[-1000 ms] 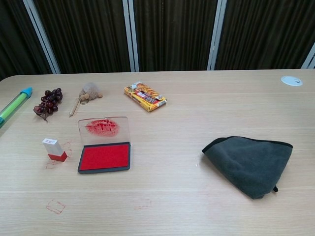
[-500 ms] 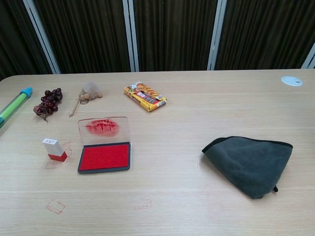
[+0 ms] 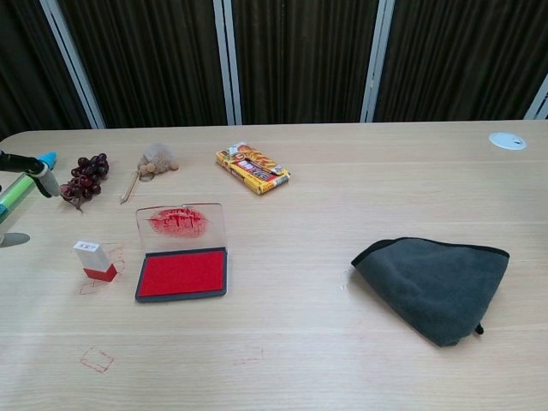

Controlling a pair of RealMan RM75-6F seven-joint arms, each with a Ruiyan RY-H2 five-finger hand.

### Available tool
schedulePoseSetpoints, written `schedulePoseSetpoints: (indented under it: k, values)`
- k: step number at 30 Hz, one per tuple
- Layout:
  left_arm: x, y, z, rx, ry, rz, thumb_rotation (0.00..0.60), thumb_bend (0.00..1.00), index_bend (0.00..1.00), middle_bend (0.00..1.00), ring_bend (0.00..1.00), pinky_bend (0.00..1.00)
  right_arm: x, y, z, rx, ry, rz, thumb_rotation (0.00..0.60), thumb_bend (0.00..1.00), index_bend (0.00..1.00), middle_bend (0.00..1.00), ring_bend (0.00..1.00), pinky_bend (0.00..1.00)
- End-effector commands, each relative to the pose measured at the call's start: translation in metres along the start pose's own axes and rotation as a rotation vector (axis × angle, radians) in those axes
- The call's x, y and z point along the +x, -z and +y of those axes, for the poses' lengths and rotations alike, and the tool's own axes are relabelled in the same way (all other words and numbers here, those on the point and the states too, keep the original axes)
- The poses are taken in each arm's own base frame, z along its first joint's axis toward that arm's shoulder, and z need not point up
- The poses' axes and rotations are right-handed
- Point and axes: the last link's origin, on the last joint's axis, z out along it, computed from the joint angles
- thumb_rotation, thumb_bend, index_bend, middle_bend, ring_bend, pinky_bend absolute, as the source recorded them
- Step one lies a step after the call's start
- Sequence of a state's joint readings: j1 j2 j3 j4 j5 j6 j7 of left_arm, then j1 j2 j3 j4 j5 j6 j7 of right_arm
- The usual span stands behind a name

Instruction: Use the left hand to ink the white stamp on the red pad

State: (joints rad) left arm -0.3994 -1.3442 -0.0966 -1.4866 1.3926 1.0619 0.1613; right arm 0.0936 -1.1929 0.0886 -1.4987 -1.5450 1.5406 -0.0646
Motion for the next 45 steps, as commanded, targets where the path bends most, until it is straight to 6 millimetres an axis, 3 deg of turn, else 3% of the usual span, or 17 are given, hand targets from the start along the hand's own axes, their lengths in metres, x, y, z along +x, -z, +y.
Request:
schedulePoseSetpoints:
  k: [1, 18, 45]
  values:
    - [-0.013, -0.01, 0.005, -0.057, -0.014, -0.022, 0.6, 0.19, 0.35, 0.31, 0.81, 0.86, -0.001, 0.0, 0.0, -0.002, 0.004, -0.005, 0.6, 0.0, 0.0, 0.0, 0.0, 0.0]
    - [-0.036, -0.035, 0.012, -0.109, -0.061, 0.005, 0.6, 0.23, 0.43, 0.38, 0.81, 0.86, -0.005, -0.003, 0.002, -0.018, 0.016, -0.014, 0.6, 0.0, 0.0, 0.0, 0.0, 0.0]
    - [-0.052, -0.046, 0.03, -0.077, -0.115, -0.035, 0.6, 0.24, 0.48, 0.45, 0.81, 0.86, -0.006, -0.005, 0.007, -0.035, 0.005, -0.021, 0.6, 0.0, 0.0, 0.0, 0.0, 0.0]
